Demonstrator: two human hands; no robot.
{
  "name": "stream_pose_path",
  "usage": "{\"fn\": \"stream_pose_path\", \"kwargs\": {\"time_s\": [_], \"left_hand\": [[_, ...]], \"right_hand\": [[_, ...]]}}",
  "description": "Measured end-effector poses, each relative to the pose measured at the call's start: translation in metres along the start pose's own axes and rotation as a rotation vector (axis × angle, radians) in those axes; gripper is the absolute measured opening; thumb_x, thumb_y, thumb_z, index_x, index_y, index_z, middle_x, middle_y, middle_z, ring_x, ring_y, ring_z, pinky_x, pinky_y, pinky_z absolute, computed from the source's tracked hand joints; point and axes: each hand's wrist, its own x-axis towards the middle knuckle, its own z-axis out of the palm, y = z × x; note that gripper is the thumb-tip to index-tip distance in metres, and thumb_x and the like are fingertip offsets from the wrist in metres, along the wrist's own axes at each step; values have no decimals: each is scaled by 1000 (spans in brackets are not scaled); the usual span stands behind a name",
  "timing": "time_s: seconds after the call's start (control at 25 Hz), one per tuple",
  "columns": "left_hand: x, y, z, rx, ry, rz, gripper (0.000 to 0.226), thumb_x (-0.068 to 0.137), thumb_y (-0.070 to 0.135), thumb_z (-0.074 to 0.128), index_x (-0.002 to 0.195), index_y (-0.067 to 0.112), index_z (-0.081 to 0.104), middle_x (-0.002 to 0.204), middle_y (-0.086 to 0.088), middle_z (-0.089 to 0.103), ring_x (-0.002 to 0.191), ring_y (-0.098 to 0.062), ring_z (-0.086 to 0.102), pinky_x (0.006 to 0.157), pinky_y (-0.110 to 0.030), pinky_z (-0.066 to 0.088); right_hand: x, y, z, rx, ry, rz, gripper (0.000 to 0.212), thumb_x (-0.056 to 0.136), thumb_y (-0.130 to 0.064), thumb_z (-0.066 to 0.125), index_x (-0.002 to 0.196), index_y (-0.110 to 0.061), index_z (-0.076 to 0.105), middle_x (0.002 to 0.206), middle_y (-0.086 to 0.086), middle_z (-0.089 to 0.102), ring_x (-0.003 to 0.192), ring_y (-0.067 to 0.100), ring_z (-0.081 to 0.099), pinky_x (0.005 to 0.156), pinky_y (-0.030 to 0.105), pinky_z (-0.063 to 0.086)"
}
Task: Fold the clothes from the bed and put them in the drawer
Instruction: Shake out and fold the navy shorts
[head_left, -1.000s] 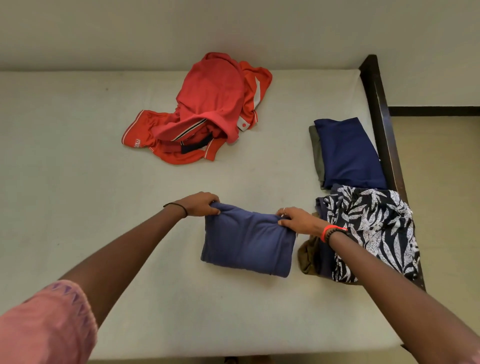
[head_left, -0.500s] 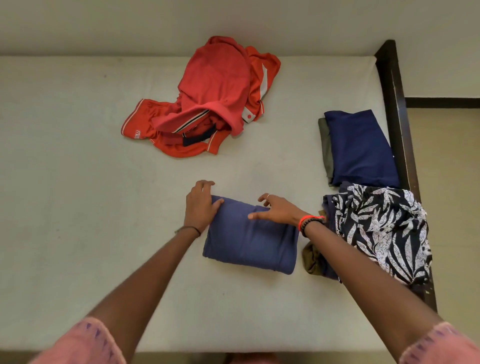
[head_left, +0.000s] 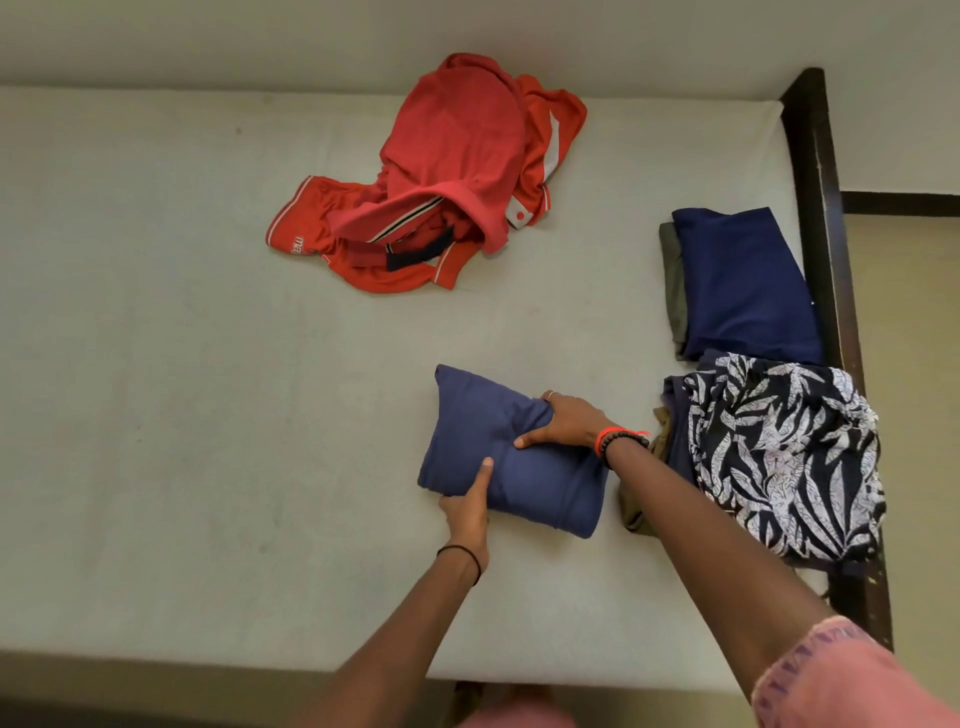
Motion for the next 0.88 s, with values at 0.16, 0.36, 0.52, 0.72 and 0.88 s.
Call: {"fn": "stream_pose_path", "kwargs": {"time_s": [0.16, 0.36, 0.52, 0.72, 0.88], "left_hand": [[2, 5, 8, -63, 15, 102, 75, 73, 16, 80, 136, 7, 42, 132, -10, 55, 115, -29, 57, 100, -46, 47], [-17, 31, 27, 77, -34, 258, 70, 78, 14, 77, 137, 10, 38, 132, -10, 51, 116, -27, 54, 98, -37, 48], [-16, 54, 64, 346, -226, 406, 73, 80, 20, 75, 141, 16, 35, 134, -11, 52, 114, -23, 55, 90, -28, 50], [2, 28, 90, 748, -329, 420, 84, 79, 15, 75, 146, 11, 25, 144, -10, 41, 130, -28, 43, 103, -32, 37], [14, 8, 91, 830, -250, 431, 81, 78, 21, 76, 144, 9, 30, 141, -15, 42, 128, -32, 44, 106, -36, 37]], "right_hand": [[-16, 10, 2, 192, -28, 72, 57, 60, -59, 80, 91, -15, 60, 88, -1, 64, 86, 19, 60, 68, 26, 46], [-61, 35, 20, 770, 122, 126, 59, 54, -53, 86, 94, -14, 69, 93, 0, 72, 90, 18, 67, 83, 34, 56], [-76, 54, 29, 962, 434, 220, 43, 64, -43, 84, 93, -14, 68, 98, 2, 71, 95, 22, 66, 89, 36, 52], [-61, 74, 33, 862, 470, 352, 49, 84, -31, 69, 116, 2, 53, 123, 19, 60, 113, 35, 56, 95, 37, 45], [-57, 79, 33, 787, 433, 353, 49, 88, -31, 65, 119, 5, 48, 127, 24, 55, 118, 37, 52, 95, 35, 41]]}}
